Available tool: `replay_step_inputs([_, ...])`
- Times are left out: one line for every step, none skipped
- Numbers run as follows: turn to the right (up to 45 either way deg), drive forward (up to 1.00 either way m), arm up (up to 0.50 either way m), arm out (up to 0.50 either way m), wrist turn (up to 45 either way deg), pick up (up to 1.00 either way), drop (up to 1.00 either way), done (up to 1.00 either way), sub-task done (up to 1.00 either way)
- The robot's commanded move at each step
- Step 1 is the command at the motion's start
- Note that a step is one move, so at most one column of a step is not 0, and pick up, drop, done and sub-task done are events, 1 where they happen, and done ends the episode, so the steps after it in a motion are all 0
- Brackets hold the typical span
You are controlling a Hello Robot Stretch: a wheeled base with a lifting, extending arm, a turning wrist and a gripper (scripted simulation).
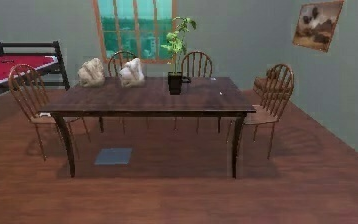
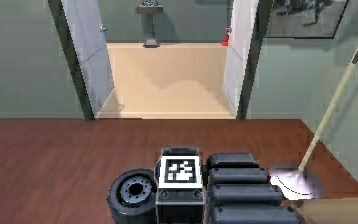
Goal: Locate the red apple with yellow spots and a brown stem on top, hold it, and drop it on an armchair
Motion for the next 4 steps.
replay_step_inputs([0.0, 0.10, 0.00, 0.00, 0.0, 0.00, 0.00, 0.00, 0.00])
replay_step_inputs([-45.0, 0.00, 0.00, 0.00, 0.0, 0.00, 0.00, 0.00, 0.00])
replay_step_inputs([-42.0, 0.00, 0.00, 0.00, 0.0, 0.00, 0.00, 0.00, 0.00])
replay_step_inputs([0.0, 0.10, 0.00, 0.00, 0.0, 0.00, 0.00, 0.00, 0.00])
